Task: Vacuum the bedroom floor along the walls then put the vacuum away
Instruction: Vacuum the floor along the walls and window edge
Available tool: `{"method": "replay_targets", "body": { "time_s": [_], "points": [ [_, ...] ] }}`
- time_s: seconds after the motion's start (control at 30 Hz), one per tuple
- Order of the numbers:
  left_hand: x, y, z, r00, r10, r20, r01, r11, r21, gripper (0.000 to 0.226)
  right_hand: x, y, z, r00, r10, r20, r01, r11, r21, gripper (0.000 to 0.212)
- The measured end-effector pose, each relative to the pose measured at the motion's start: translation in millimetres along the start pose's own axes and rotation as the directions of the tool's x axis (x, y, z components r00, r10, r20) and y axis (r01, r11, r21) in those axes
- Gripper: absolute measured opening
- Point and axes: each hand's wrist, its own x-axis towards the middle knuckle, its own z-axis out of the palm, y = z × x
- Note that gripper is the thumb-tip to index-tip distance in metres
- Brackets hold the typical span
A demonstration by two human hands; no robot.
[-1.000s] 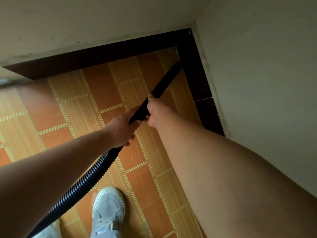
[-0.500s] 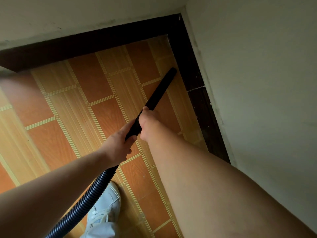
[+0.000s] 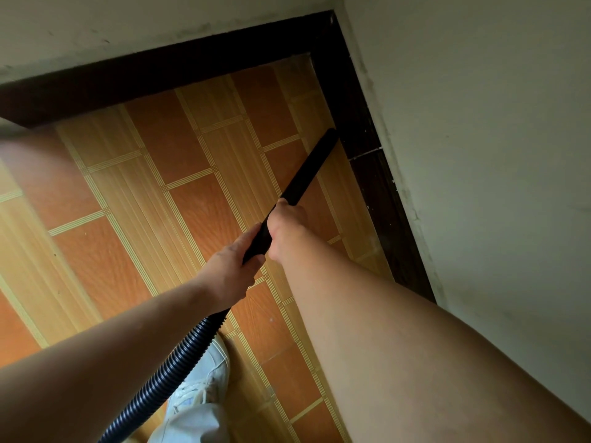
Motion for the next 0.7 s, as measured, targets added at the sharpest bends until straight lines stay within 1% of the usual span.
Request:
{"method": "replay_targets", "body": {
  "time_s": [0.2, 0.4, 0.57, 0.7],
  "points": [
    [-6.5, -4.8, 4.7, 0.998, -0.032, 0.057, 0.033, 0.999, -0.008, 0.064, 0.3, 13.8, -6.7, 1.000, 0.022, -0.004, -0.022, 0.999, 0.034, 0.039],
    [-5.8, 0.4, 2.9, 0.998, -0.041, 0.050, 0.042, 0.999, -0.013, 0.064, 5.4, 8.3, -7.6, 1.000, -0.009, -0.017, 0.010, 1.000, 0.029, 0.038],
    [-12.8, 1.2, -0.4, 0.997, -0.055, 0.055, 0.056, 0.998, -0.005, 0.063, 7.8, 6.8, -5.2, 1.000, 0.024, 0.003, -0.024, 0.998, 0.060, 0.033],
    [-18.7, -5.1, 0.3, 0.994, -0.081, 0.079, 0.081, 0.997, 0.009, 0.060, 7.1, 16.5, -1.1, 1.000, 0.024, -0.018, -0.022, 0.995, 0.093, 0.035]
  ]
}}
